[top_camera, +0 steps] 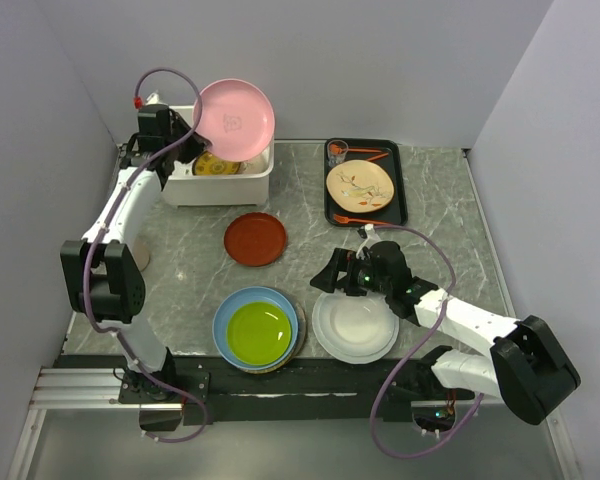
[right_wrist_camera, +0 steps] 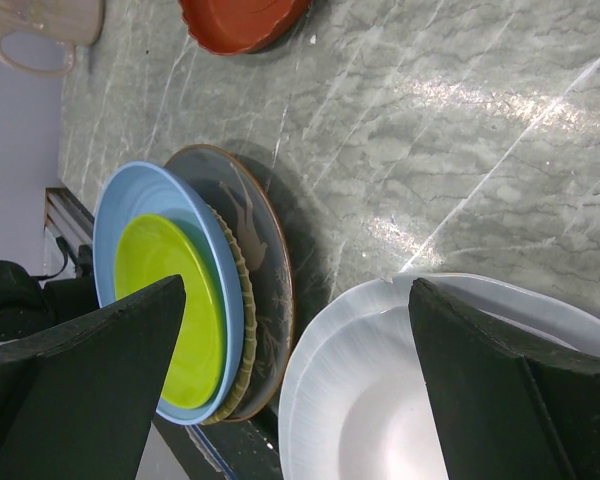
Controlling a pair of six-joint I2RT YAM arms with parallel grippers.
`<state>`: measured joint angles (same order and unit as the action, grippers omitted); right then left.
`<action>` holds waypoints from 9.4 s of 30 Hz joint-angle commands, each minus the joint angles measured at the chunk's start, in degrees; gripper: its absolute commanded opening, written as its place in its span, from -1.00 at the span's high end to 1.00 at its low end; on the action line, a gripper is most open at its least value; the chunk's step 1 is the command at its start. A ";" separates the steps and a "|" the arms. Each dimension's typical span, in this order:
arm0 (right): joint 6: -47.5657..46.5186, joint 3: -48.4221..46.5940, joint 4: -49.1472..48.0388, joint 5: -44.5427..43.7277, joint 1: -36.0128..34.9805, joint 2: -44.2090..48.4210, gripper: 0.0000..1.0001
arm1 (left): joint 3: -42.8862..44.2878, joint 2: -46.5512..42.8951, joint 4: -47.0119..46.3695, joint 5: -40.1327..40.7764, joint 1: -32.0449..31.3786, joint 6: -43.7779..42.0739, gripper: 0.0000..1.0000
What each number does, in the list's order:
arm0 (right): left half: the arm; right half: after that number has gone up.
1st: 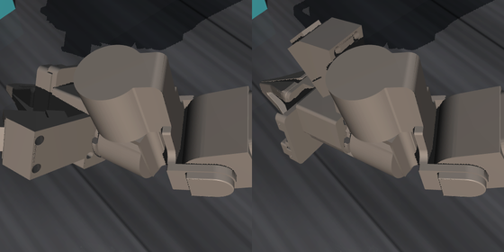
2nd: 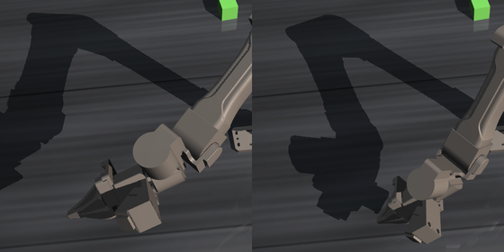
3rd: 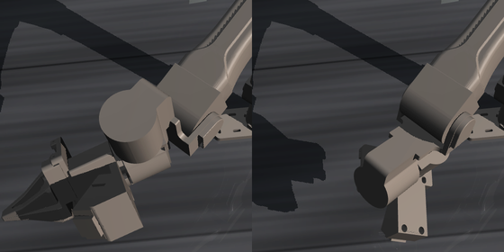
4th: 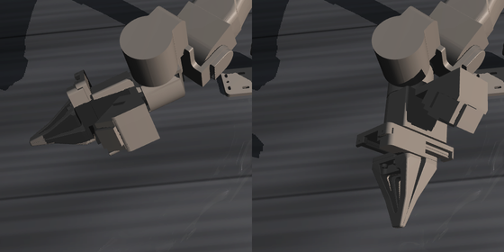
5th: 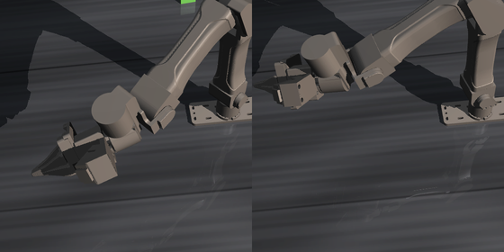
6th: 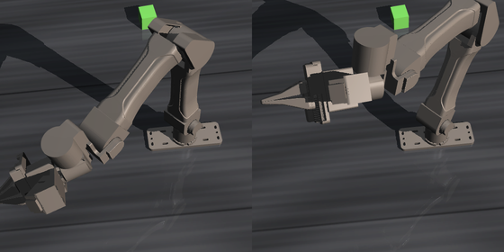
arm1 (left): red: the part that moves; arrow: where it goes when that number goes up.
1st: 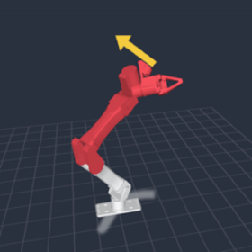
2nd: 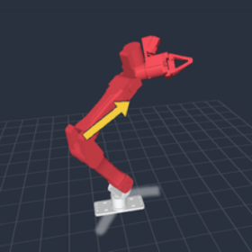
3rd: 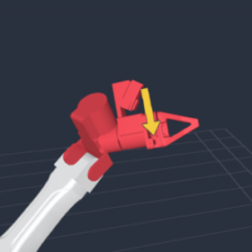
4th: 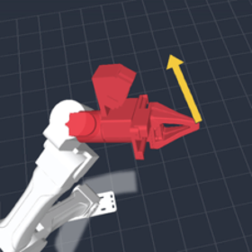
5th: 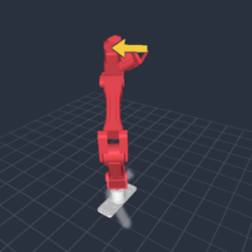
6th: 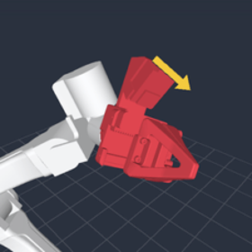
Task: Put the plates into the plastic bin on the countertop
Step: Place the plate in the plastic bin, then pick up the plate at the center of the board, then place the plate in the plastic bin.
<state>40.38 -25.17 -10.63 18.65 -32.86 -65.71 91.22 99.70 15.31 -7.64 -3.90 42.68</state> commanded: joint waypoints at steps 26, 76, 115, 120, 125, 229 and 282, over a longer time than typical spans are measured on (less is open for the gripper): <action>-2.41 -2.43 1.49 -1.69 -0.54 1.90 -1.00 | 12.40 12.01 3.32 3.60 1.26 -1.46 0.99; -1.53 -1.02 0.61 -1.69 -0.45 2.08 -1.00 | 4.14 7.98 -1.42 2.99 2.06 -1.37 -0.67; -2.59 -4.19 4.22 -2.48 -0.54 5.68 -1.00 | -26.26 -22.88 -5.91 -2.12 -6.73 -2.86 -0.72; -2.32 -4.10 4.22 -3.19 -0.54 7.09 -1.00 | -31.01 -23.76 -6.79 -2.03 -7.17 -2.51 -0.70; -2.41 -4.45 4.22 -2.84 -0.54 6.39 -1.00 | -36.72 -23.68 -8.89 -2.47 -7.52 -1.98 -0.67; 0.22 -1.64 -1.32 -1.16 -0.54 2.26 -1.00 | -51.14 -25.87 -15.40 -4.05 -7.61 0.74 0.99; -0.65 -1.64 -1.58 -1.08 -0.54 1.64 -1.00 | -16.78 -11.99 -7.31 -1.50 -7.44 -1.10 0.99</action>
<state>40.62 -25.93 -9.87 17.61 -33.01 -64.23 69.87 86.54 8.51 -9.98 -11.25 42.63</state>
